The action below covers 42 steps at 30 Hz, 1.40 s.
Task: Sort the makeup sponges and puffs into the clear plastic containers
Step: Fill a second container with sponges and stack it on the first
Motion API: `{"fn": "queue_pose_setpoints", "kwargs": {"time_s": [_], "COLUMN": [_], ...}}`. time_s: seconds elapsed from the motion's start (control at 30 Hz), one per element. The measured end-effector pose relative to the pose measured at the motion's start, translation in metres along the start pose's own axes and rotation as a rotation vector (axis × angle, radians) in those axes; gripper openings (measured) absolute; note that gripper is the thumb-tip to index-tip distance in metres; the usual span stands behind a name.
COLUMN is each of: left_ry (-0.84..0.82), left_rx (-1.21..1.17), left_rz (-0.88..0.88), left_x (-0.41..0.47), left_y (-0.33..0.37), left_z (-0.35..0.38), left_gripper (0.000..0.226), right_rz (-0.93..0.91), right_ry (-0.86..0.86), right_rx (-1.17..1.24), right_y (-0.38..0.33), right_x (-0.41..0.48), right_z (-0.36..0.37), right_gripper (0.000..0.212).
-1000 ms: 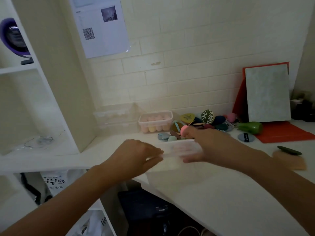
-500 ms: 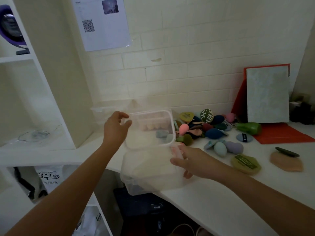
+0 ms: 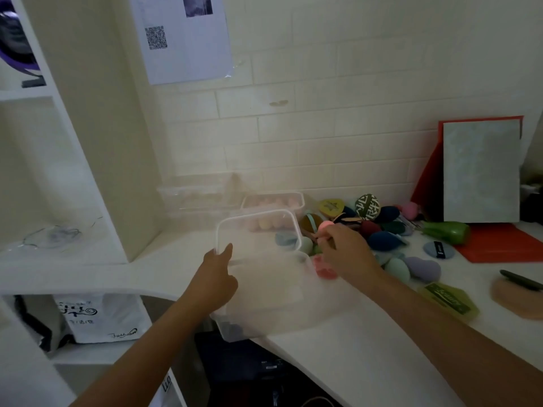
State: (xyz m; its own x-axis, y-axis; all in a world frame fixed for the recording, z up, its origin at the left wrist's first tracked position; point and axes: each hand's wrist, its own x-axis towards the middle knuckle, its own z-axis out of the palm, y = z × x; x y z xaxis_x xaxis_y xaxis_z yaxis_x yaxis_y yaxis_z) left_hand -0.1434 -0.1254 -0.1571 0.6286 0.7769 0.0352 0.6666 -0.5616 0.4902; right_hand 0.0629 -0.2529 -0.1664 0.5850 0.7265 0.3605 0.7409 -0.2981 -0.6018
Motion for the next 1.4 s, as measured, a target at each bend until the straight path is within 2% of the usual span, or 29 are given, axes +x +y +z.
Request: {"fn": "queue_pose_setpoints", "kwargs": {"time_s": [0.07, 0.17, 0.23, 0.37, 0.53, 0.6, 0.67, 0.77, 0.87, 0.93, 1.07, 1.13, 1.2, 1.27, 1.4], "left_ry": [0.009, 0.025, 0.032, 0.033, 0.017, 0.009, 0.004, -0.008, -0.002, 0.038, 0.13, 0.131, 0.138, 0.148, 0.159], "left_rx": [-0.015, 0.005, 0.008, -0.017, 0.033, 0.045, 0.038, 0.025, -0.044, -0.176, -0.623, -0.892, -1.117, -1.158, -0.948], "left_rz": [-0.011, -0.062, -0.102, -0.129, -0.088, -0.081, -0.082, -0.089, -0.089, -0.082, -0.173, -0.225, -0.232, -0.144, 0.003], "left_x": [0.003, 0.008, 0.011, 0.013, 0.003, -0.004, -0.013, -0.023, -0.028, -0.028, -0.029, -0.031, -0.037, -0.044, -0.048], "left_y": [0.001, 0.0, -0.002, -0.005, 0.005, 0.008, 0.011, 0.018, 0.028, 0.036, 0.049, 0.052, 0.053, 0.052, 0.049], "left_z": [0.0, 0.0, 0.0, 0.001, 0.003, 0.002, 0.002, 0.002, 0.007, 0.012, 0.019, 0.025, 0.032, 0.041, 0.048], "left_gripper": [0.065, 0.066, 0.067, 0.066, 0.063, 0.064, 0.064, 0.065, 0.064, 0.061, 0.059, 0.054, 0.039, 0.031, 0.034], "right_rz": [-0.092, -0.249, -0.324, -0.282, -0.35, -0.275, -0.188, -0.049, -0.067, -0.119, -0.155, -0.15, -0.14, -0.145, -0.117], "right_ry": [0.011, -0.163, -0.206, -0.201, -0.184, -0.216, -0.216, -0.113, 0.071, 0.104, -0.04, -0.233, -0.41, -0.478, -0.496], "right_rx": [-0.21, -0.31, -0.483, -0.555, -0.561, -0.574, -0.497, -0.127, 0.126, 0.197, 0.22, 0.251, 0.16, 0.072, -0.032], "right_y": [0.005, 0.01, 0.015, 0.017, 0.01, 0.01, 0.018, 0.027, 0.011, -0.009, -0.045, -0.056, -0.062, -0.064, -0.065], "right_x": [0.015, 0.026, 0.026, 0.024, 0.023, 0.022, 0.02, 0.016, 0.018, 0.015, -0.002, -0.012, -0.02, -0.026, -0.033], "right_z": [0.007, 0.029, 0.038, 0.026, 0.011, 0.003, -0.007, -0.025, -0.05, -0.064, -0.064, -0.053, -0.041, -0.031, -0.016], "right_gripper": [0.026, 0.05, 0.055, 0.054, 0.033, 0.031, 0.028, 0.033, 0.04, 0.037, 0.034, 0.035, 0.037, 0.036, 0.033]}}
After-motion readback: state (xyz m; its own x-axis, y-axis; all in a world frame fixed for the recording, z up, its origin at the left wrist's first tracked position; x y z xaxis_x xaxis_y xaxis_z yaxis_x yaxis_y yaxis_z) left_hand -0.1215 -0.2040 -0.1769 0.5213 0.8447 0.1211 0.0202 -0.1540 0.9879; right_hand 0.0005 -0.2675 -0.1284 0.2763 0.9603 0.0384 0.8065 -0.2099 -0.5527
